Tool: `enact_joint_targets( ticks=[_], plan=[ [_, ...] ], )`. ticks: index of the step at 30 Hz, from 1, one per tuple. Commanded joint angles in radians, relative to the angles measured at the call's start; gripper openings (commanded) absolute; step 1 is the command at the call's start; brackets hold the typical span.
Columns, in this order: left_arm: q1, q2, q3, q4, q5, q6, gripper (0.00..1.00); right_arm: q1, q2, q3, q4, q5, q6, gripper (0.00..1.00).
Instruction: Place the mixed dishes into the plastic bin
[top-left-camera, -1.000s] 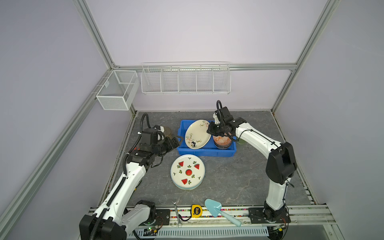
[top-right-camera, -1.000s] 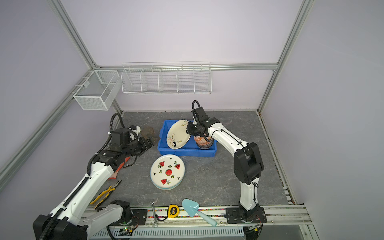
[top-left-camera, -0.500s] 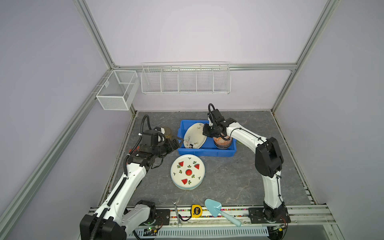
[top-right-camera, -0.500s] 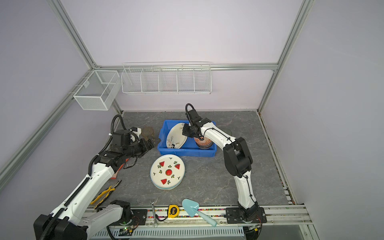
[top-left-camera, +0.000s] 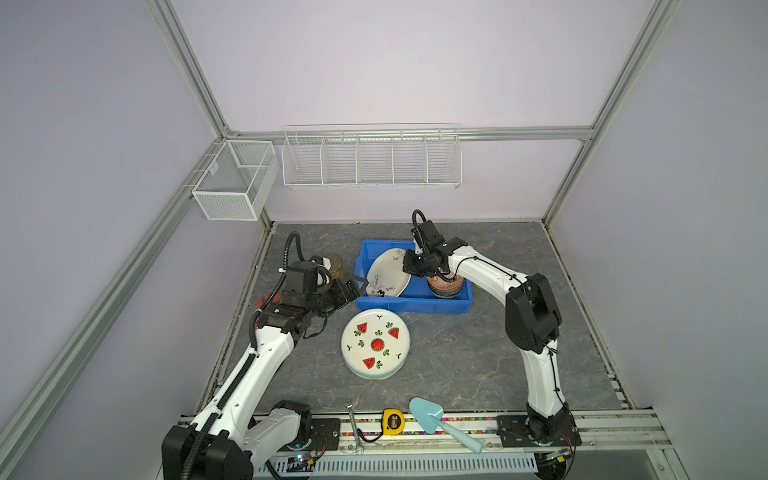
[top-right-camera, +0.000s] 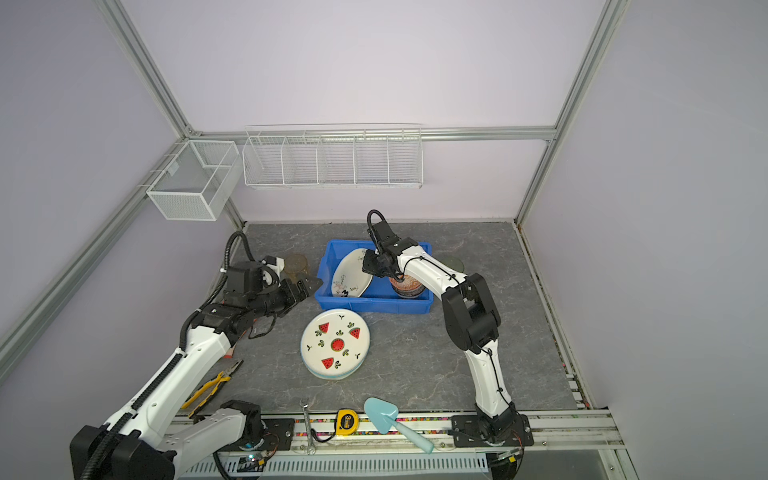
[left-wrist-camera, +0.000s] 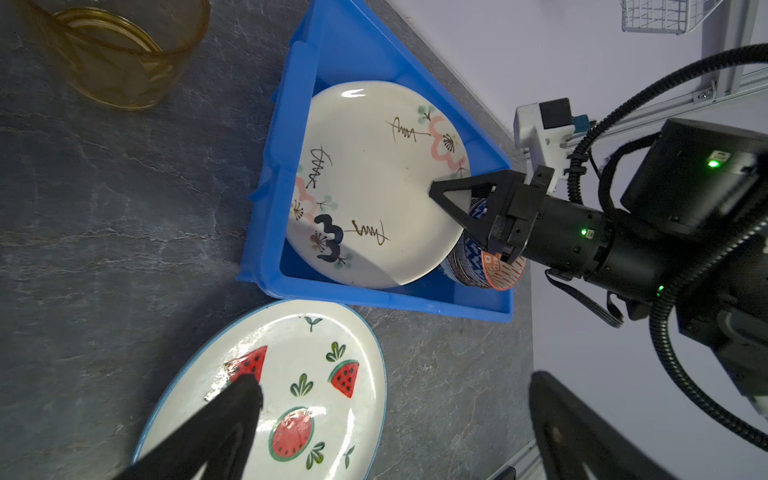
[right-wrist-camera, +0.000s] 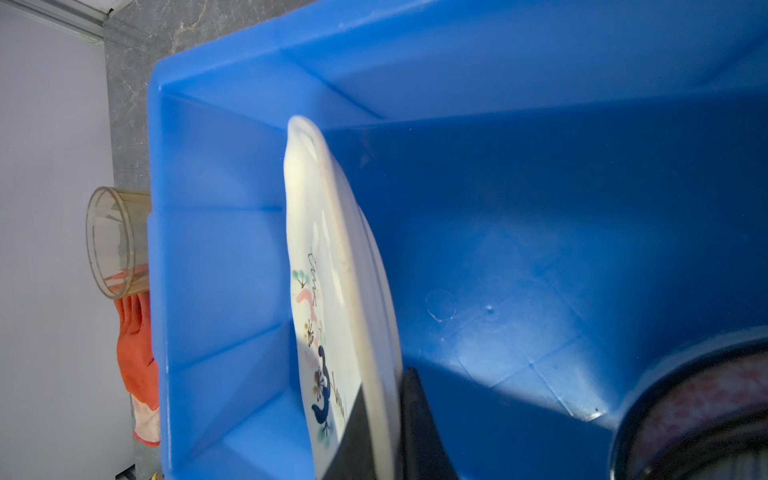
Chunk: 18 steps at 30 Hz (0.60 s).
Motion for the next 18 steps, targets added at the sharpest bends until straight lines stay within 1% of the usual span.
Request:
enact_joint_targets(
  ticks=[1,8,12,18],
  plan=[
    [0.006,0.004,-0.012,0.025,0.012,0.001,1.00,0.012,0.000,0.025,0.035,0.012,0.004,0.12],
    [0.007,0.002,-0.014,0.027,0.015,0.001,1.00,0.014,0.009,0.022,0.012,0.030,-0.007,0.23],
    [0.006,0.002,-0.017,0.028,0.016,0.000,1.00,0.017,0.010,0.014,0.006,0.034,-0.012,0.26],
    [0.007,0.005,-0.025,0.037,0.020,-0.006,1.00,0.018,0.012,0.008,-0.006,0.046,-0.025,0.27]
  ],
)
